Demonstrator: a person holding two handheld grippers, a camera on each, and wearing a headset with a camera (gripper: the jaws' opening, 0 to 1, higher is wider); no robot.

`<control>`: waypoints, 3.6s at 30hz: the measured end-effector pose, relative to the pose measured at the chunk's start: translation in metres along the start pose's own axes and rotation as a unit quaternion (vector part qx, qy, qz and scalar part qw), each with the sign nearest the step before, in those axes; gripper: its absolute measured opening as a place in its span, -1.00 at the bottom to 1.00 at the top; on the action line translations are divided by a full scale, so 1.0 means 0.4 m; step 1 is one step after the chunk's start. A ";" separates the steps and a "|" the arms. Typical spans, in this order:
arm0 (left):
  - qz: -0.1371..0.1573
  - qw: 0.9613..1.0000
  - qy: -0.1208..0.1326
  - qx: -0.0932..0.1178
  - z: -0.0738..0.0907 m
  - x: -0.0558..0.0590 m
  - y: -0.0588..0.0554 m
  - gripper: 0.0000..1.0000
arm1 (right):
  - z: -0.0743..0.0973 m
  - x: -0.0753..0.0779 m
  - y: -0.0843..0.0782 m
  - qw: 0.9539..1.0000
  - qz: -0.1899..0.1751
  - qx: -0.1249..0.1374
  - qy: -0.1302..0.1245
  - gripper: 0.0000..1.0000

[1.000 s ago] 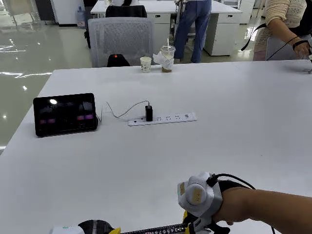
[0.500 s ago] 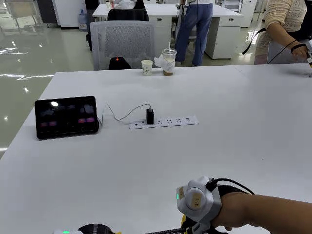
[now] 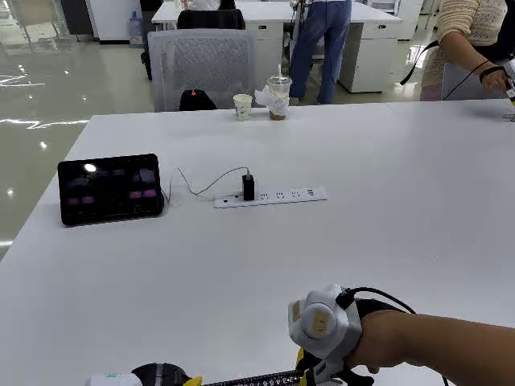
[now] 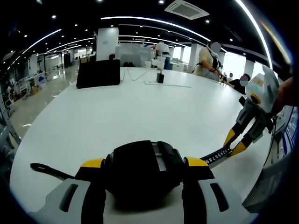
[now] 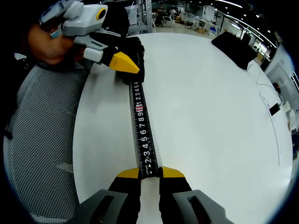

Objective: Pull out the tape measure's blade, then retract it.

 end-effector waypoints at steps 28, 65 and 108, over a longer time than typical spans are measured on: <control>0.002 1.000 -0.004 -0.002 0.001 0.001 0.001 0.22 | -0.011 -0.012 0.023 1.000 -0.001 0.006 0.005 -0.78; 0.004 1.000 -0.005 -0.003 -0.001 0.000 -0.001 0.22 | -0.025 -0.026 0.053 1.000 0.003 0.011 0.000 -0.78; 0.010 1.000 -0.010 -0.005 0.002 0.000 -0.001 0.21 | -0.045 -0.046 0.097 1.000 0.005 0.022 0.008 -0.78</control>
Point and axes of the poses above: the centre of the closed fingertips' face, and the gripper's own axes: z roughly backward along the fingers, x roughly to its right, y roughly out of its top, the point moved 1 cm from there along z, roughly backward along the fingers, and after that the axes turned 14 degrees about -z, right-handed, at the moved point
